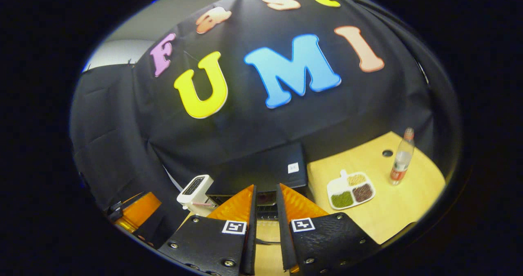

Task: Open the electric oven with the left hand, put the food in, and close the electric oven.

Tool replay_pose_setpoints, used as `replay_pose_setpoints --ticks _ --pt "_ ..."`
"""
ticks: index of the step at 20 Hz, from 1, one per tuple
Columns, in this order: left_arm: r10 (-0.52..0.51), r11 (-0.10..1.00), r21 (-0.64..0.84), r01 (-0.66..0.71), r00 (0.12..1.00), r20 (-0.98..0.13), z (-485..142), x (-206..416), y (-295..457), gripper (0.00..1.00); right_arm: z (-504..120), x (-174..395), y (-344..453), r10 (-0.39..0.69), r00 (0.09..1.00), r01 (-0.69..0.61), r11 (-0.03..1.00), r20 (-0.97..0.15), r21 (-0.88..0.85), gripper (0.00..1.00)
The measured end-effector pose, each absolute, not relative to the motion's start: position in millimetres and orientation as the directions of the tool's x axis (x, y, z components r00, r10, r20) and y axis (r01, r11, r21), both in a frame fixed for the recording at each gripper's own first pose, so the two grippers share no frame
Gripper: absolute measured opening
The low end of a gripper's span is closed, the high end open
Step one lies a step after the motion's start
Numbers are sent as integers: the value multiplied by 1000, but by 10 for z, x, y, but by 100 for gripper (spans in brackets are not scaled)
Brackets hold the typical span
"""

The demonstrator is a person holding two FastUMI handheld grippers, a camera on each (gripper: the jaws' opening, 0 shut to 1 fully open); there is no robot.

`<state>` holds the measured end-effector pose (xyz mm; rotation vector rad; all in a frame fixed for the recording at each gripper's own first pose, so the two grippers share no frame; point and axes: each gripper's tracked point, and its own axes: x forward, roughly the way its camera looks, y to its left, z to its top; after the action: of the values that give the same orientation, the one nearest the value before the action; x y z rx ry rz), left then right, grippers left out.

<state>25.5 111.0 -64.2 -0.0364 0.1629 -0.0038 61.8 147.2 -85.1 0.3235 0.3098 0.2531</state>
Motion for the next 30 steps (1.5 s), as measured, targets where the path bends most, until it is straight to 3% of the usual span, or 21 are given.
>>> replay_pose_setpoints --ticks 1,3,4,5,6,7,8,10,11,12,15,17,18,19,20,21,23,24,26,28,30 --pt "-12 999 -37 7 987 -160 -640 252 1053 100 -723 552 1351 271 935 -187 926 -231 329 25" --pt "-20 999 -36 14 986 -166 -691 267 953 100 -485 444 1067 216 961 -164 948 -172 273 25" --pt "-20 999 -33 15 984 -179 -749 284 918 100 -430 411 951 194 969 -155 959 -153 237 30" --pt "-21 999 -33 14 980 -199 -820 281 889 100 -399 363 882 192 971 -159 963 -141 216 46" --pt "-26 999 -35 18 974 -225 -922 288 858 92 -322 264 844 194 973 -163 962 -127 218 63" --pt "-37 999 -36 29 965 -260 -1029 291 808 100 -285 254 795 187 976 -157 961 -115 226 79" --pt "-37 999 -31 30 957 -289 -1125 311 782 91 -315 270 761 174 978 -145 962 -112 230 91" --pt "-39 999 -25 32 939 -341 -1303 337 777 100 -338 296 661 154 981 -125 965 -117 230 91" --pt "-50 999 -26 43 921 -386 -1448 355 736 91 -352 315 603 148 981 -118 966 -122 229 91" --pt "-37 999 -14 35 895 -444 -1632 355 759 100 -386 330 567 148 981 -117 967 -127 227 91" --pt "-49 999 -27 41 805 -591 -2076 296 631 95 -464 322 491 156 977 -120 966 -148 229 92" --pt "-55 998 -39 39 744 -666 -2443 289 640 100 -456 336 375 140 979 -104 969 -150 224 91" --pt "-57 998 -41 39 706 -706 -2608 252 650 95 -468 348 349 135 979 -99 970 -151 223 91" --pt "-50 999 -29 43 669 -741 -2775 222 683 100 -470 346 322 130 979 -93 970 -155 224 91" --pt "-41 999 -12 50 634 -772 -2936 190 708 96 -499 357 281 122 979 -84 971 -162 224 91" --pt "-36 998 -1 59 598 -801 -3077 156 725 100 -529 367 247 117 978 -77 971 -170 226 91" --pt "-25 998 12 68 522 -853 -3352 88 766 96 -601 365 147 96 976 -50 972 -193 230 91" --pt "-21 997 18 75 489 -872 -3469 71 786 100 -642 361 108 88 975 -39 972 -204 233 91" --pt "-12 995 31 90 434 -901 -3698 81 836 92 -726 362 29 70 972 -15 971 -226 237 91" --pt "8 994 49 97 389 -921 -3865 104 895 100 -791 343 -53 56 967 5 972 -248 236 91" --pt "-7 996 27 90 351 -936 -4026 159 890 96 -808 337 -142 38 967 22 973 -254 230 91"
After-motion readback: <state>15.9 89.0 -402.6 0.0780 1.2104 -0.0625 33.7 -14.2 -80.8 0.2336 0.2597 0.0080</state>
